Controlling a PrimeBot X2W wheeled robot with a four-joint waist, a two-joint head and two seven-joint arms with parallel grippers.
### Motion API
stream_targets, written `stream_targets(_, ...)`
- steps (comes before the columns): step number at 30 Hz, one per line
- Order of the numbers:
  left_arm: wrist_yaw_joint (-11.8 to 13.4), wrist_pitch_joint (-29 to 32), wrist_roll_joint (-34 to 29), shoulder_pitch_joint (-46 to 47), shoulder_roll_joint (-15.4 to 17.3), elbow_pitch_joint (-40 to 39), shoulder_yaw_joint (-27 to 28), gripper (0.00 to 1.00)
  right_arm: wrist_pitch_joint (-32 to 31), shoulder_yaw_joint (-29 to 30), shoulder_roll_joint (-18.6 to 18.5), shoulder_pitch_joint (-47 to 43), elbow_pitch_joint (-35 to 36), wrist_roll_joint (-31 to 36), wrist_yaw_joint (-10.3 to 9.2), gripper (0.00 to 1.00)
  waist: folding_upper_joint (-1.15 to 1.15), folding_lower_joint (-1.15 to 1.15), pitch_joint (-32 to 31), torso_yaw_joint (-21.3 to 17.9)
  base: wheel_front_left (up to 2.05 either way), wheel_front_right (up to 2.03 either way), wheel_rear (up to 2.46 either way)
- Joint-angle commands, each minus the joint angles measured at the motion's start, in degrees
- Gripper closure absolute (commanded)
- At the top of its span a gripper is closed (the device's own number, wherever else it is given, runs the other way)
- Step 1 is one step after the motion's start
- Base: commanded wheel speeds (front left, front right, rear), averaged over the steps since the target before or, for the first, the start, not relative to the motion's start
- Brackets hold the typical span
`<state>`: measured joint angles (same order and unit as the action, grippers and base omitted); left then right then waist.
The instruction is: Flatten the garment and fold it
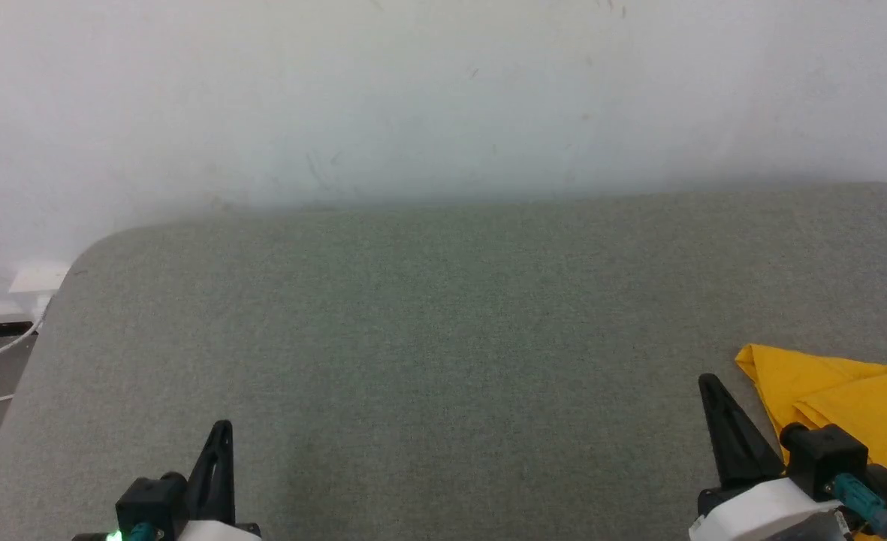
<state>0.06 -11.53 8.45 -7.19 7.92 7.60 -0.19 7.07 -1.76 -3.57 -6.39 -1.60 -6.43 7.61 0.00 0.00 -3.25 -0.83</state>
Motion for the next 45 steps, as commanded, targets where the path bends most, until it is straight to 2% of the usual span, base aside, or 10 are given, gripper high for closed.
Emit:
stream_targets(1,0.0,0.4,-0.8,1.0,-0.2,-0.5,0.0,1.0,-0.2,0.2,0.2,0.8,0.4,0.6,-0.03,1.0,0.0,0.0,0.1,0.0,0.0,0.0,0.0)
stream_targets(45,0.0,5.4,-4.3,3.8,-2.4,-3.7,0.1,1.0,-3.3,0.9,0.4,3.3,0.9,3.2,-0.07,1.0,0.0,0.0,1.5,0.4,0.0,0.0,0.0)
